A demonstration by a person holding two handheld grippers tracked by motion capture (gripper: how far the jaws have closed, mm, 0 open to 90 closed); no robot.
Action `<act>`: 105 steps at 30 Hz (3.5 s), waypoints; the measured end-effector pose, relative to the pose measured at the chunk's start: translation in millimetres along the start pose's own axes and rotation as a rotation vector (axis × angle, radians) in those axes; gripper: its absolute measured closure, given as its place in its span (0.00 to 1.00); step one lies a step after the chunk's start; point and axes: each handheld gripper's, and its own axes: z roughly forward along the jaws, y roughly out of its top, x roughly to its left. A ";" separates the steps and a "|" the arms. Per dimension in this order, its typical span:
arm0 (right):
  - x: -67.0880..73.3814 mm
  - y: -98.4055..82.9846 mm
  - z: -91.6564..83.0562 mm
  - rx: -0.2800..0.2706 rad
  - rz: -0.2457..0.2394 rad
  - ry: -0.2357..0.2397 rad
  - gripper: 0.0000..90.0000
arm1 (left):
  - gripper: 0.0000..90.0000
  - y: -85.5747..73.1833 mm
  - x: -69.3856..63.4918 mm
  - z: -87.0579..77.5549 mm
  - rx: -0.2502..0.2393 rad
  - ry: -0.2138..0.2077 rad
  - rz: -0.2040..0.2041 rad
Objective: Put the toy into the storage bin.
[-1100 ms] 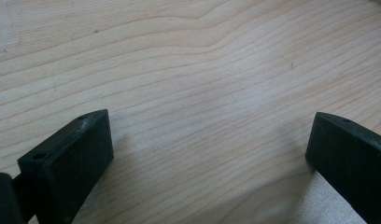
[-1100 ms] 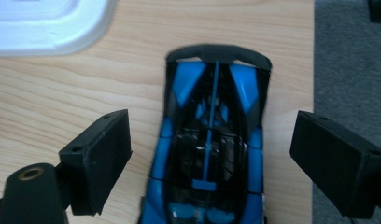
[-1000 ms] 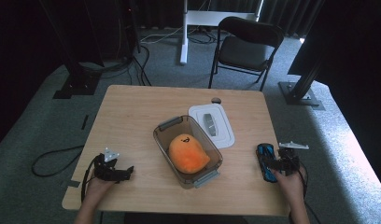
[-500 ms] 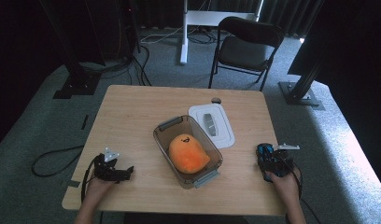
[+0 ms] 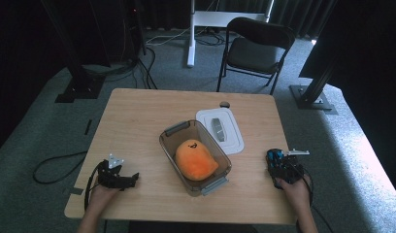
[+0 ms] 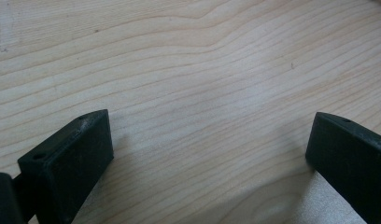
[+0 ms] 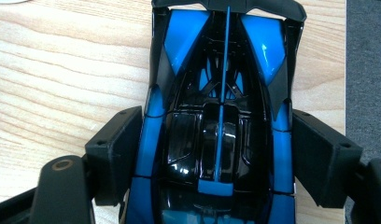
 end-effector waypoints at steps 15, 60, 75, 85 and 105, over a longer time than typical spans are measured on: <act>1.9 -2.2 -0.6 -0.019 0.016 -0.012 0.28 | 0.01 0.0 0.0 0.0 0.000 0.000 -0.001; 0.9 -2.0 2.5 0.001 -0.039 0.029 0.14 | 0.01 -0.4 -0.3 -0.5 0.000 0.001 -0.001; -1.1 3.6 3.0 -0.032 0.008 -0.001 0.28 | 0.01 -0.4 -0.3 -0.5 0.001 0.002 -0.001; -3.9 13.6 -4.0 -0.044 0.029 0.006 0.28 | 0.01 -0.4 -0.3 -0.5 0.001 0.002 -0.001; 8.1 48.9 -43.3 -0.103 -0.031 0.035 0.28 | 0.01 -0.5 -0.3 -0.5 0.000 0.002 -0.001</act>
